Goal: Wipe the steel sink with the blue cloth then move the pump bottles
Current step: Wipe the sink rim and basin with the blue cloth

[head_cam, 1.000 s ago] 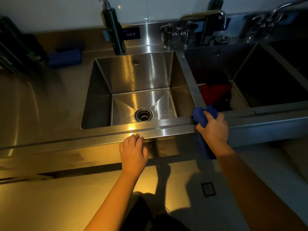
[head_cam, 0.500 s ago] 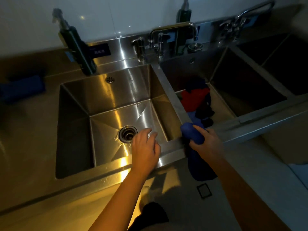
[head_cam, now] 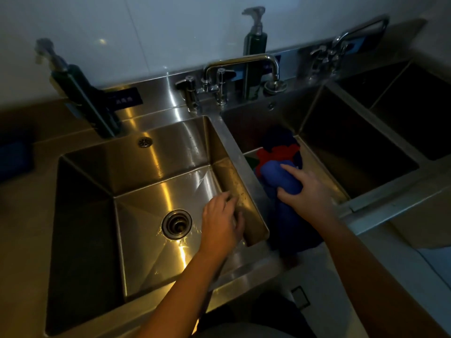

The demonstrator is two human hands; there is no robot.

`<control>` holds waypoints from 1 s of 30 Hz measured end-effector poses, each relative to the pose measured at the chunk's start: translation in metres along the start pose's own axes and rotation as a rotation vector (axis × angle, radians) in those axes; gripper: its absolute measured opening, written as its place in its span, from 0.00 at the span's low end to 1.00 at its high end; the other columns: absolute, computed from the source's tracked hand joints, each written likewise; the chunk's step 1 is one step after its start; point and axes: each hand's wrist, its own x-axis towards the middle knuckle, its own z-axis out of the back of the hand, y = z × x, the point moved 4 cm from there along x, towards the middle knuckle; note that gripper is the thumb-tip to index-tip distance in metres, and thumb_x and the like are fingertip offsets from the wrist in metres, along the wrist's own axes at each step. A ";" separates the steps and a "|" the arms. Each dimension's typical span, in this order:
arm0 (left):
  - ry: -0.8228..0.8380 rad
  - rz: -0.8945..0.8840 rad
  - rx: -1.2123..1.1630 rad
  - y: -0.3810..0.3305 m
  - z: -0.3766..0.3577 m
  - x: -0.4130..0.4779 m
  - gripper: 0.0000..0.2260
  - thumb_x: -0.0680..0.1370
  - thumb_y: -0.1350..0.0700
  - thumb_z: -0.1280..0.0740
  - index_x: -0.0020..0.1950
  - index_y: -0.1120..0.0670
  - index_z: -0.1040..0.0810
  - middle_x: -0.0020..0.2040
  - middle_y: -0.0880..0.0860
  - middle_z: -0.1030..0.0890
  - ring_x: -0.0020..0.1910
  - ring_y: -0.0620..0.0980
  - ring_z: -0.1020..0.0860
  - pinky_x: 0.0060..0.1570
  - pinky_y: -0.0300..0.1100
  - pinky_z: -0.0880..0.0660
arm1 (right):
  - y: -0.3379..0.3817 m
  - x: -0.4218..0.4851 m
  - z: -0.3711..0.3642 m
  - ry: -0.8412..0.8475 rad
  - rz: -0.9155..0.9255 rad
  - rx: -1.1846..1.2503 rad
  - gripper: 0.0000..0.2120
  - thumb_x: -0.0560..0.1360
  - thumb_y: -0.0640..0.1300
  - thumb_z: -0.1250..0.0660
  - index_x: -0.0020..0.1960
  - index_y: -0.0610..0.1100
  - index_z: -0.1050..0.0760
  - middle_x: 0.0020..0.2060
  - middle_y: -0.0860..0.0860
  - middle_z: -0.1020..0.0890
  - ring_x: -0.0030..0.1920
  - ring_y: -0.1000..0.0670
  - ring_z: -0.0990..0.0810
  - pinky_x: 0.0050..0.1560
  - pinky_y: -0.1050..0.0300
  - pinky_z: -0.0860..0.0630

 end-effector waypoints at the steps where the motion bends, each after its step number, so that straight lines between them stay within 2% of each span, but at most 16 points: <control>1: -0.006 0.016 0.003 0.000 -0.003 0.004 0.18 0.73 0.51 0.39 0.60 0.57 0.24 0.59 0.57 0.24 0.59 0.56 0.28 0.57 0.53 0.33 | 0.001 0.011 0.000 0.009 0.025 -0.006 0.29 0.69 0.47 0.30 0.69 0.52 0.34 0.61 0.45 0.28 0.59 0.45 0.28 0.56 0.56 0.34; 5: -0.059 0.127 -0.010 -0.001 -0.012 0.016 0.20 0.73 0.50 0.39 0.61 0.57 0.25 0.59 0.57 0.24 0.59 0.56 0.28 0.58 0.55 0.33 | 0.004 0.061 -0.002 0.079 0.155 -0.033 0.29 0.68 0.46 0.30 0.68 0.50 0.33 0.60 0.44 0.26 0.60 0.45 0.27 0.60 0.54 0.33; 11: -0.132 0.378 0.000 -0.020 -0.033 0.024 0.22 0.73 0.48 0.39 0.63 0.58 0.26 0.61 0.56 0.24 0.60 0.55 0.28 0.58 0.46 0.37 | 0.001 0.133 -0.014 0.243 0.310 -0.034 0.28 0.69 0.45 0.29 0.68 0.49 0.31 0.59 0.41 0.26 0.59 0.42 0.26 0.59 0.55 0.32; 17: -0.176 0.543 0.013 -0.036 -0.057 0.044 0.23 0.74 0.48 0.39 0.66 0.57 0.29 0.64 0.56 0.26 0.62 0.54 0.30 0.61 0.47 0.37 | 0.006 0.196 -0.034 0.335 0.419 -0.022 0.29 0.69 0.45 0.30 0.68 0.50 0.32 0.60 0.40 0.27 0.59 0.40 0.26 0.59 0.54 0.32; 23: -0.207 0.641 -0.009 -0.036 -0.067 0.059 0.22 0.76 0.50 0.37 0.68 0.56 0.32 0.66 0.54 0.28 0.64 0.51 0.33 0.63 0.48 0.37 | 0.029 0.241 -0.065 0.373 0.473 0.034 0.28 0.70 0.47 0.31 0.69 0.50 0.34 0.63 0.40 0.28 0.60 0.41 0.27 0.60 0.55 0.32; 30: -0.206 0.667 -0.054 -0.023 -0.070 0.076 0.23 0.74 0.47 0.42 0.68 0.54 0.31 0.64 0.52 0.27 0.62 0.49 0.32 0.61 0.47 0.35 | 0.063 0.292 -0.099 0.350 0.462 0.043 0.28 0.72 0.50 0.33 0.70 0.51 0.36 0.65 0.40 0.31 0.62 0.39 0.28 0.61 0.52 0.33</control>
